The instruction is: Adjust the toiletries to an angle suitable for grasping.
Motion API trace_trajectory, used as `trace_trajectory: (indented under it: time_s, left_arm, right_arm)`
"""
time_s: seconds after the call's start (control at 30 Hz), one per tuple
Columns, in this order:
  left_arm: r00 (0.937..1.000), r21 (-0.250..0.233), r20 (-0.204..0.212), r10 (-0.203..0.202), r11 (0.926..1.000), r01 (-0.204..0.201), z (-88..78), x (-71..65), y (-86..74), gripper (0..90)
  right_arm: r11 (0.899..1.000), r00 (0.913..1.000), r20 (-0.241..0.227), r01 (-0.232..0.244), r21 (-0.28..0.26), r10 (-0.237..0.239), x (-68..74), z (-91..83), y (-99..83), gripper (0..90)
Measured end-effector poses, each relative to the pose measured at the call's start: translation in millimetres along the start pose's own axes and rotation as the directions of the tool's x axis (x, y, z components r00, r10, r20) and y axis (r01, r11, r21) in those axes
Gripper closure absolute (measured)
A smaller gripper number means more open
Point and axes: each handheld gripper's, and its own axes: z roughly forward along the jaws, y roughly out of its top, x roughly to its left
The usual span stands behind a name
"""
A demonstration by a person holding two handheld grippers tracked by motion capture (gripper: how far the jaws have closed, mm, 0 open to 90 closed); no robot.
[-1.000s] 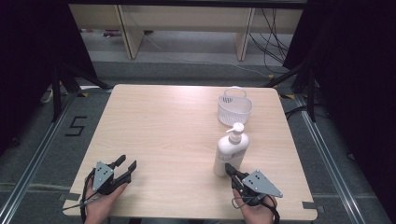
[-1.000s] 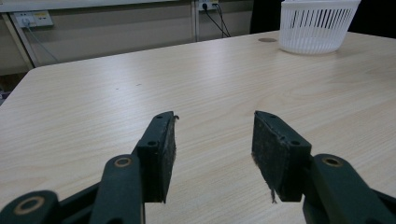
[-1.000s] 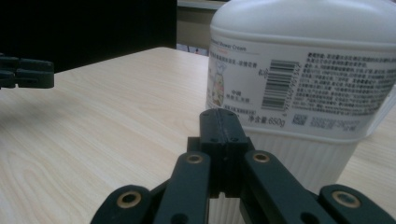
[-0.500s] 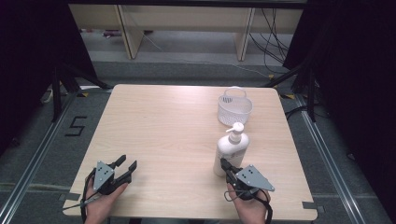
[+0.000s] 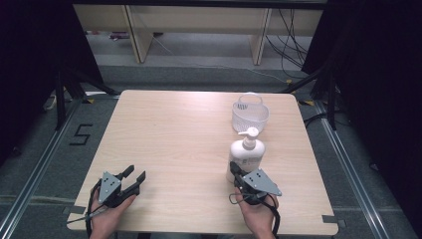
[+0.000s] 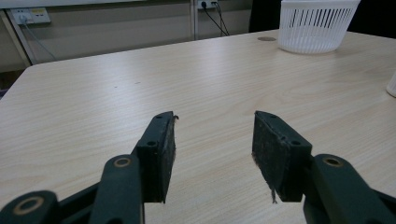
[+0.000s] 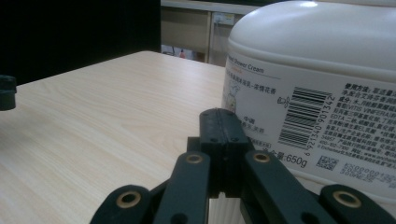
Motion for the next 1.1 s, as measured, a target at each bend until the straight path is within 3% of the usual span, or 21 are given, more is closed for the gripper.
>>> trace_trajectory:
  time_s: [0.3, 0.77, 0.83, 0.9, 1.03, 1.07, 1.1]
  left_arm:
    - [1.0000, 0.006, -0.002, 0.001, 1.0000, -0.001, 0.5, 0.1, 0.3, 48.4]
    - [1.0000, 0.002, 0.007, 0.007, 1.0000, -0.007, 3.7, 0.1, 0.7, 48.4]
    - [0.9999, 0.011, 0.003, 0.010, 0.9999, -0.010, 3.3, 0.0, 1.1, 48.4]
    - [1.0000, 0.013, 0.003, 0.009, 0.9999, -0.009, 3.4, -0.1, 1.2, 48.4]
    - [1.0000, 0.012, -0.003, -0.003, 0.9999, 0.003, 3.4, -1.0, 1.1, 48.4]
    - [1.0000, 0.011, -0.004, -0.004, 0.9999, 0.004, 3.4, -1.0, 1.1, 48.4]
    - [1.0000, 0.011, -0.005, -0.007, 0.9999, 0.007, 3.5, -1.2, 1.0, 48.4]
  right_arm:
    - [1.000, 0.9992, 0.036, -0.015, 0.012, 0.015, -1.1, 10.1, 2.9, 90.0]
    - [1.000, 0.9987, 0.041, -0.030, 0.006, 0.030, -3.4, 15.9, 3.7, 87.6]
    - [1.000, 0.9993, 0.028, -0.024, 0.004, 0.024, -3.5, 15.6, 5.3, 84.0]
    - [1.000, 0.9995, 0.028, -0.017, 0.011, 0.017, -3.1, 13.2, 7.0, 82.4]
    - [0.998, 0.9993, -0.003, -0.036, -0.041, 0.036, -1.4, -5.8, 18.6, 70.3]
    - [0.997, 0.9989, 0.003, -0.047, -0.054, 0.048, -1.6, -11.4, 21.2, 68.0]
    - [0.997, 0.9993, 0.025, -0.027, -0.067, 0.029, -4.0, -18.8, 24.1, 66.0]
